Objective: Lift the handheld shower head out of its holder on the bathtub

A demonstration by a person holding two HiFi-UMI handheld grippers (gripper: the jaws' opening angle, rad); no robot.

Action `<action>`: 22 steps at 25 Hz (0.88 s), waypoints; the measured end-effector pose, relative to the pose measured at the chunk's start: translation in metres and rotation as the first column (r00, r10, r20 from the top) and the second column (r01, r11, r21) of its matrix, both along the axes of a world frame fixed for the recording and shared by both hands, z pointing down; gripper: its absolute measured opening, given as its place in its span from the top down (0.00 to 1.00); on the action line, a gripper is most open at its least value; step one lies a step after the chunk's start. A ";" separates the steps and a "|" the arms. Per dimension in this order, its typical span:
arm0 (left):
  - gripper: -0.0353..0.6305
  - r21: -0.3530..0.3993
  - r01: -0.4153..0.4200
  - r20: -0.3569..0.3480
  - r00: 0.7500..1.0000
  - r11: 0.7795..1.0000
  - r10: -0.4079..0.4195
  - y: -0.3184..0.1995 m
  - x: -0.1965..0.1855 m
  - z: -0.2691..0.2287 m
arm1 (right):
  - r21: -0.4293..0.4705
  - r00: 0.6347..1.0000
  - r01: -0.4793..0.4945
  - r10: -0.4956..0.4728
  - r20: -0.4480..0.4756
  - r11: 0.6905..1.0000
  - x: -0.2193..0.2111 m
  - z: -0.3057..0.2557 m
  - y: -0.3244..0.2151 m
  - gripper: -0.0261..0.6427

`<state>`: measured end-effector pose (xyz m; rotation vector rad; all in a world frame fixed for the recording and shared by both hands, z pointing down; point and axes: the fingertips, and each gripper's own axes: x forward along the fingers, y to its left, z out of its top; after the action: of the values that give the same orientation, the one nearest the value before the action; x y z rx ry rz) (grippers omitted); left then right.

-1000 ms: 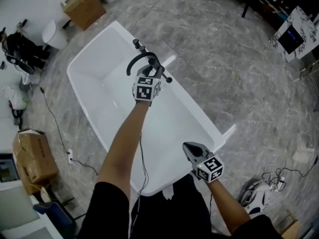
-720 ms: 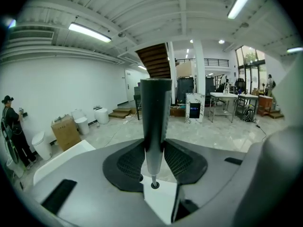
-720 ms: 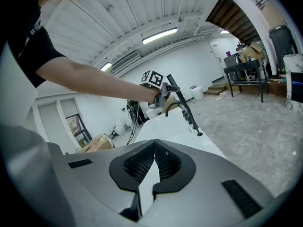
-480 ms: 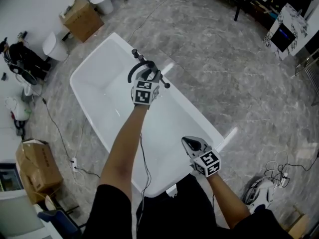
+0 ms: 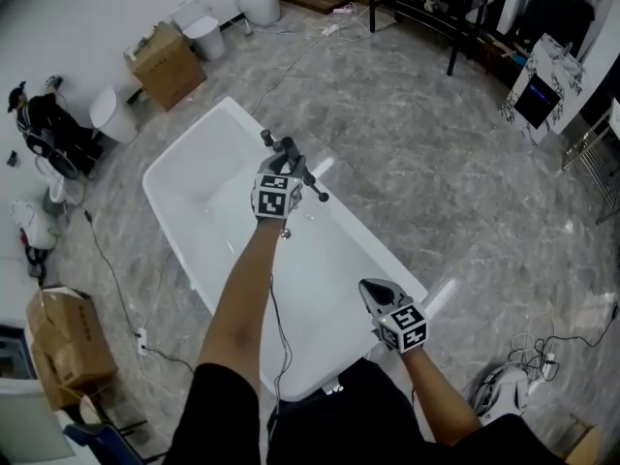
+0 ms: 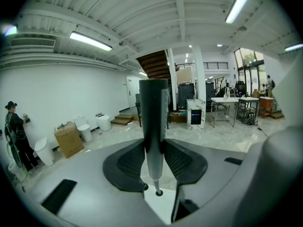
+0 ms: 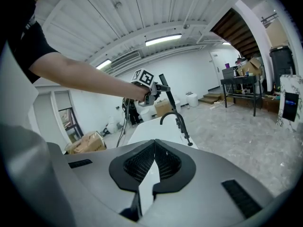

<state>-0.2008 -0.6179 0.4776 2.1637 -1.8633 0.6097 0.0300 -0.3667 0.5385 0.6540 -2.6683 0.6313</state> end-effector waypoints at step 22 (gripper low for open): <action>0.76 0.229 0.000 0.017 1.000 0.973 -0.004 0.000 0.005 -0.157 | 0.094 0.997 -0.073 0.070 0.039 0.993 0.026 -0.077 -0.005 0.96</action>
<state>-0.1960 -0.6179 0.3211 2.3020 -2.0341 0.4316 0.0556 -0.3715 0.4614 0.7739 -2.7323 0.5422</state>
